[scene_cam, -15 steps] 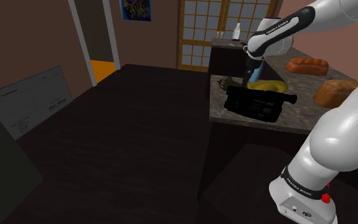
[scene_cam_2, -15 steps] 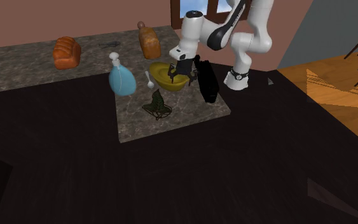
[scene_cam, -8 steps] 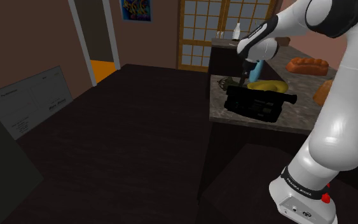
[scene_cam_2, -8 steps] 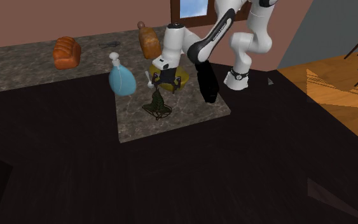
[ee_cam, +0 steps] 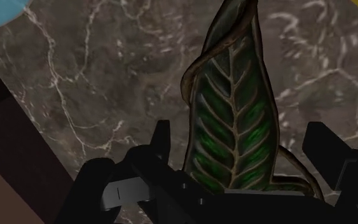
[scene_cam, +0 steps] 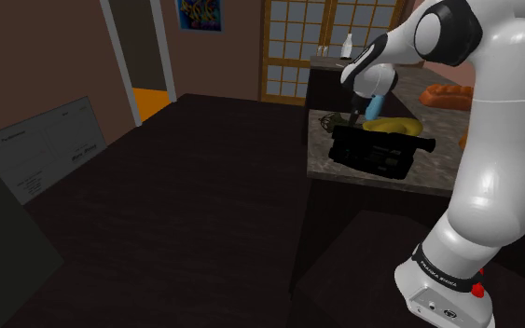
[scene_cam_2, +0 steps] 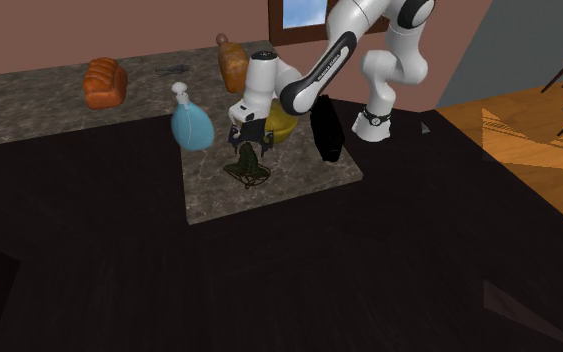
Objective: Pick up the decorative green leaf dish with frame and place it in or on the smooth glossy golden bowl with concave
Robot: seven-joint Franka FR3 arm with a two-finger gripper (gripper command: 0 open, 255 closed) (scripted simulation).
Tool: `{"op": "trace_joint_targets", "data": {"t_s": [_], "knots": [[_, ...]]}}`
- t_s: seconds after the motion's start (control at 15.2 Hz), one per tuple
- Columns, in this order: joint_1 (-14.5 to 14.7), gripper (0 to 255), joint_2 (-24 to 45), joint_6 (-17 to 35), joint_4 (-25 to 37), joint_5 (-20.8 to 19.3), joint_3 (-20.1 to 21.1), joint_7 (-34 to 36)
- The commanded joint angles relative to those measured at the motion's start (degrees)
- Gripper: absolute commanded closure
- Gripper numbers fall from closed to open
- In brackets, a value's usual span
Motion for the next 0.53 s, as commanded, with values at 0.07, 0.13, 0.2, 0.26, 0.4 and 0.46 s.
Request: {"op": "trace_joint_targets", "data": {"t_s": [0.07, 0.13, 0.2, 0.26, 0.4, 0.46], "knots": [[-1.28, 0, 2.57, 1.56, 0.64, 2.35, 1.43, -1.56], [-1.3, 0, 2.57, 1.56, 0.63, 2.34, 1.45, -1.55], [-1.3, 0, 2.56, 1.56, 0.63, 2.33, 1.45, -1.55], [-1.3, 0, 2.57, 1.56, 0.63, 2.33, 1.45, -1.55], [-1.3, 0, 2.57, 1.56, 0.63, 2.33, 1.45, -1.55], [-1.3, 0, 2.57, 1.56, 0.63, 2.33, 1.45, -1.55]]}}
